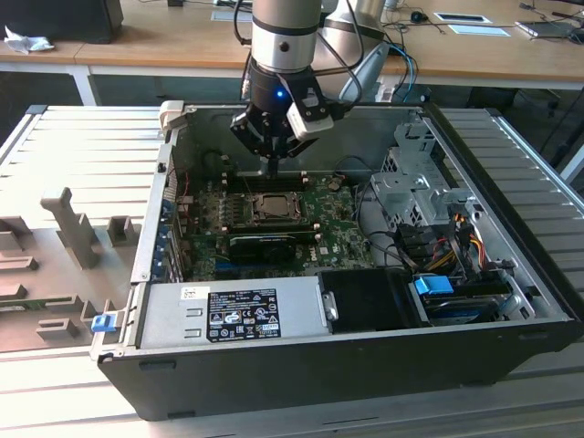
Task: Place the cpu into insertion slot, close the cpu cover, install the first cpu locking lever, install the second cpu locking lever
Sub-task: 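Install the first cpu locking lever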
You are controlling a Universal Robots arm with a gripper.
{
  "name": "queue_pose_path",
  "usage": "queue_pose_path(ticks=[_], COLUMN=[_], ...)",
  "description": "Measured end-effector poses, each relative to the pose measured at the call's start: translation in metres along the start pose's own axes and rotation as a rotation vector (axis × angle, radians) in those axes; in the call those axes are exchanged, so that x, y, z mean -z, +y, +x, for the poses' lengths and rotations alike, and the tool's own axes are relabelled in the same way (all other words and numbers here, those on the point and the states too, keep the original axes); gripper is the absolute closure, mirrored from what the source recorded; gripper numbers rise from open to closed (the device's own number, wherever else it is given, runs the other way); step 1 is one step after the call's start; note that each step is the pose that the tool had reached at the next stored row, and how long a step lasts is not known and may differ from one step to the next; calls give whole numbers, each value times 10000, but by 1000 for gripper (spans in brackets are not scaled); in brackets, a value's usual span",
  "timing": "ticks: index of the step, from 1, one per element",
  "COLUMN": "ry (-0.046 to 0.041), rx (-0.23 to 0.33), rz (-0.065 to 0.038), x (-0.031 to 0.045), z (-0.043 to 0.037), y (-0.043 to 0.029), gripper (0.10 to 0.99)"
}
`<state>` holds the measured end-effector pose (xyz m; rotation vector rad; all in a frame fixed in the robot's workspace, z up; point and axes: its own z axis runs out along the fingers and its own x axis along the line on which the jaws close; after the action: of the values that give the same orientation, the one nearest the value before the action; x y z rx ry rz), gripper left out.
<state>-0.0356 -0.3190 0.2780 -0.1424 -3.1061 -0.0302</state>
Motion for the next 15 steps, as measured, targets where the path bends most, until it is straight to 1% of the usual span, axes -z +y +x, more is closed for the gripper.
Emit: queue_pose_path(ticks=[3, 11, 15], ry=[6, 13, 20], rx=[339, 731, 1083], rz=[11, 24, 35], x=[0, 0, 0], z=[0, 0, 0], y=[0, 0, 0], gripper=[980, 980, 980])
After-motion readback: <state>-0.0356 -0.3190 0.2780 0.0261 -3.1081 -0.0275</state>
